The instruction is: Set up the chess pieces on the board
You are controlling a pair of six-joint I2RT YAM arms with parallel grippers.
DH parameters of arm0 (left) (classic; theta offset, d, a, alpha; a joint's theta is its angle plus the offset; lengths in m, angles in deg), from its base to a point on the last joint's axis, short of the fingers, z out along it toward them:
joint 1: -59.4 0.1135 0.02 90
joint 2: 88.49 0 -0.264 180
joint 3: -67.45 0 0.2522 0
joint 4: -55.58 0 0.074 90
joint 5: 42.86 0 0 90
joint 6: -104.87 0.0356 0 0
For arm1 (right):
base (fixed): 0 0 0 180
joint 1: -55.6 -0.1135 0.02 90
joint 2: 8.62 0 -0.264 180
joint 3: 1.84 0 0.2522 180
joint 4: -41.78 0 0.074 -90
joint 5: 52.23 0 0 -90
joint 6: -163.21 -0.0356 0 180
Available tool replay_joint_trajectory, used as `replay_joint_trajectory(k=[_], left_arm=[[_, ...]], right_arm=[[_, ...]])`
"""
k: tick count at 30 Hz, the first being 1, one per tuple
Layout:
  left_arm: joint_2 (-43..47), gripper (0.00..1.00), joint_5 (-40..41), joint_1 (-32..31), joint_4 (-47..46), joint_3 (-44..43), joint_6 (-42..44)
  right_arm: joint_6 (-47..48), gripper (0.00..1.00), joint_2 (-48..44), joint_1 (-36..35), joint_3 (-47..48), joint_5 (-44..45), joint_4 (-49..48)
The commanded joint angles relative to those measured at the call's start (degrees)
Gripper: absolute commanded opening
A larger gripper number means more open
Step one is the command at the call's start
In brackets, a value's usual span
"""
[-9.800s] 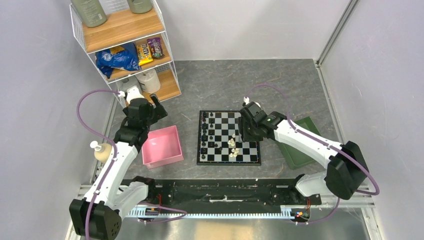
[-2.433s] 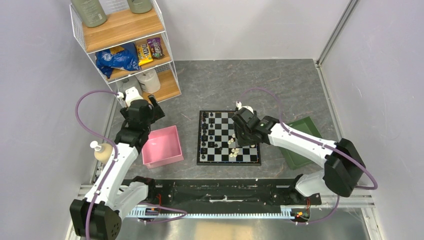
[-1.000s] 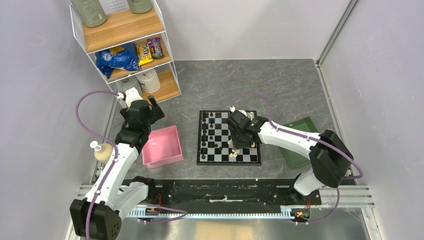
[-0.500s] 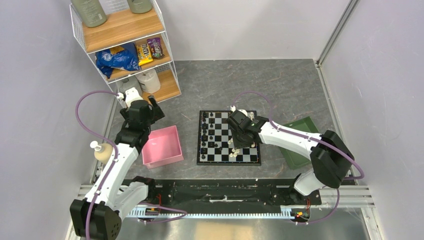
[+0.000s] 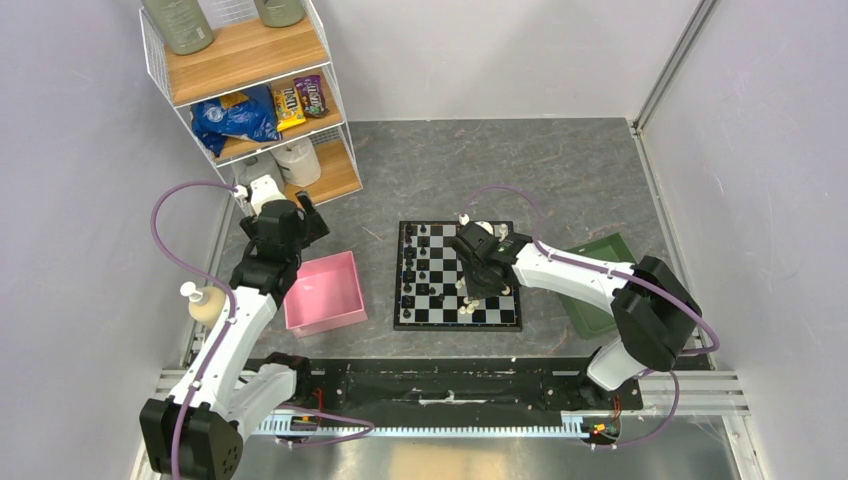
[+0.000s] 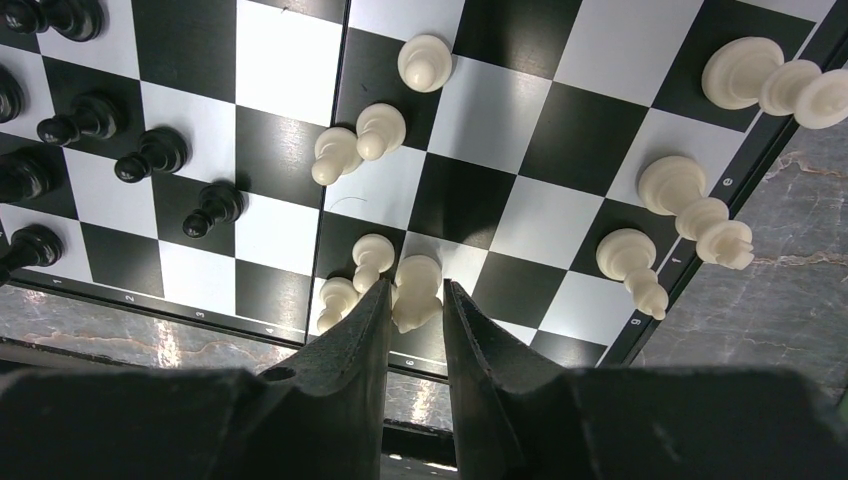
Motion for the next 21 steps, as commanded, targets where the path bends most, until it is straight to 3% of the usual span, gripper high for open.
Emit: replay_joint_trajectory(k=[1, 9, 21], left_arm=[[0.6, 1.00, 1.0, 0.1, -1.7, 0.1, 1.0], [0.3, 1.00, 0.9, 0.1, -1.8, 0.2, 1.0], [0.7, 1.00, 0.9, 0.1, -1.8, 0.3, 1.0]], right_arm=[[0.2, 0.33, 0.0, -0.4, 0.7, -0.2, -0.3], [0.0, 0.39, -1.0, -0.3, 0.3, -0.5, 0.1], [-0.1, 0.36, -1.1, -0.3, 0.2, -1.0, 0.9]])
